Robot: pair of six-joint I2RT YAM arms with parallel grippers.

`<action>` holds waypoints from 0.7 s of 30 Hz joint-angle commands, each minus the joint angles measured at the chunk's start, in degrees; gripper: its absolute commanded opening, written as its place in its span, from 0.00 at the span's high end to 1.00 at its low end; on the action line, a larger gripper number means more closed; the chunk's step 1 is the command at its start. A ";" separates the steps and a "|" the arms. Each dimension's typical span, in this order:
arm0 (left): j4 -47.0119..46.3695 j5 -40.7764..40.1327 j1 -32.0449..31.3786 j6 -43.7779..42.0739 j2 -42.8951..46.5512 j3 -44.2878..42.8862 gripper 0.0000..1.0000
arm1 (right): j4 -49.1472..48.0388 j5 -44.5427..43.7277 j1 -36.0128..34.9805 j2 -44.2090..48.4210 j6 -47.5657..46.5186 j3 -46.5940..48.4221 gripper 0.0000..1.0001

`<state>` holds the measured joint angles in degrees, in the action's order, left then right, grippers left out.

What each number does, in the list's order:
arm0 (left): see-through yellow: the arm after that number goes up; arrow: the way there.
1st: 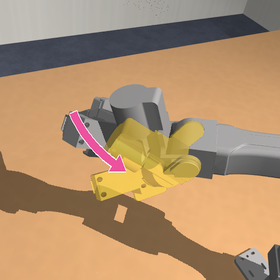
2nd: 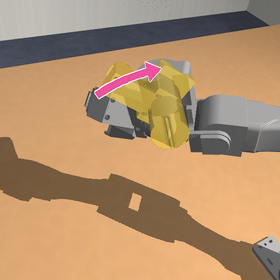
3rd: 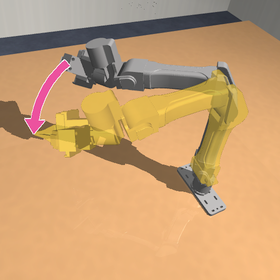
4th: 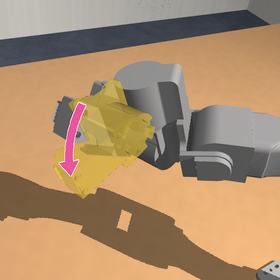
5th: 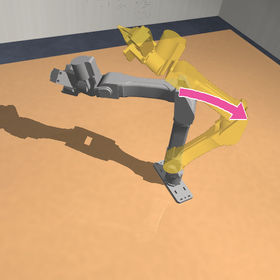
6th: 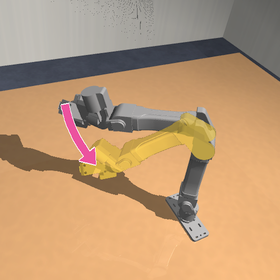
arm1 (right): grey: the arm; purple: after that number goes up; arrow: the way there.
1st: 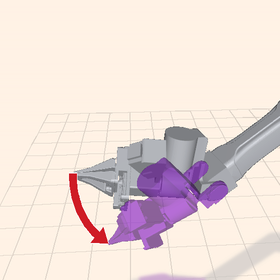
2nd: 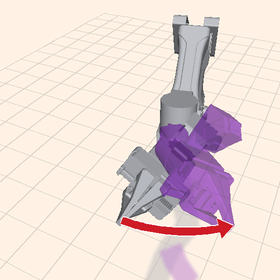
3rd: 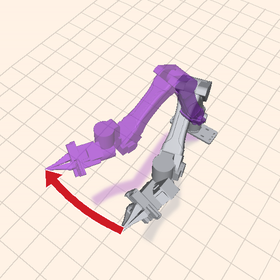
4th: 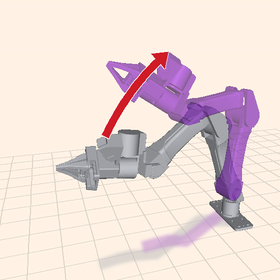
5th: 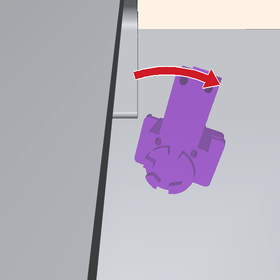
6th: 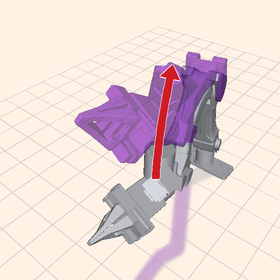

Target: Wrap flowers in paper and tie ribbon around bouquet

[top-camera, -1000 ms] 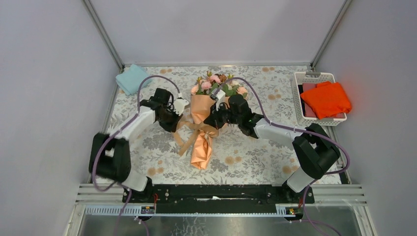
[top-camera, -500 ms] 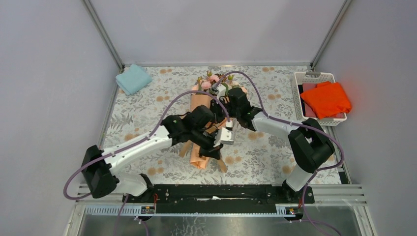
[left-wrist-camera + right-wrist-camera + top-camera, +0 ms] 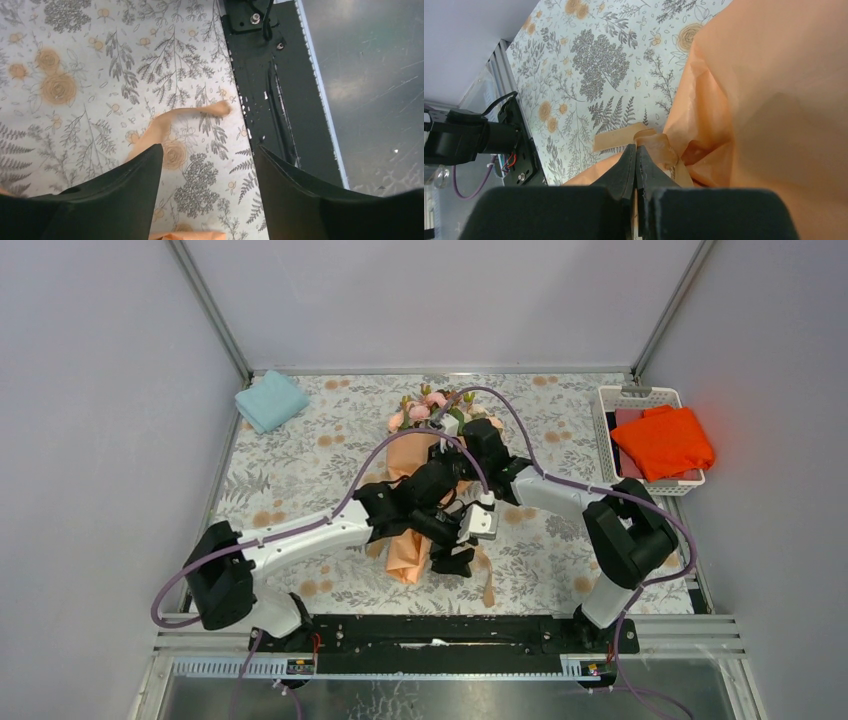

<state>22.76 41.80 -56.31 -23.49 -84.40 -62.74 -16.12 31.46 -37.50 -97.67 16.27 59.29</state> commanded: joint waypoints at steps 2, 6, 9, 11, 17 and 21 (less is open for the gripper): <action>6.09 -8.28 0.87 -9.56 6.87 -0.90 0.25 | 2.30 2.39 -1.02 -0.81 -2.45 4.19 1.00; 10.23 -5.77 9.84 -6.20 12.78 -1.26 0.28 | 2.80 1.37 -3.06 -2.77 -2.62 6.93 1.00; 9.39 -0.94 20.45 -1.33 17.03 2.10 0.36 | 1.31 0.17 -4.04 -5.28 0.12 8.81 1.00; 8.08 -0.19 25.57 -1.44 20.49 5.36 0.40 | 0.34 -1.93 -4.98 -7.51 1.80 10.13 1.00; 0.84 -0.76 32.62 1.16 29.00 14.36 0.56 | 3.83 -4.86 -8.71 -15.25 2.07 17.50 0.88; -1.31 0.57 35.62 2.31 30.14 17.53 0.59 | 8.59 -7.61 -10.44 -18.63 -1.02 22.18 0.69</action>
<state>27.92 39.92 -23.07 -23.57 -55.57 -47.48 -11.14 27.29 -45.84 -114.50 17.74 75.81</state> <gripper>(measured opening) 0.413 0.208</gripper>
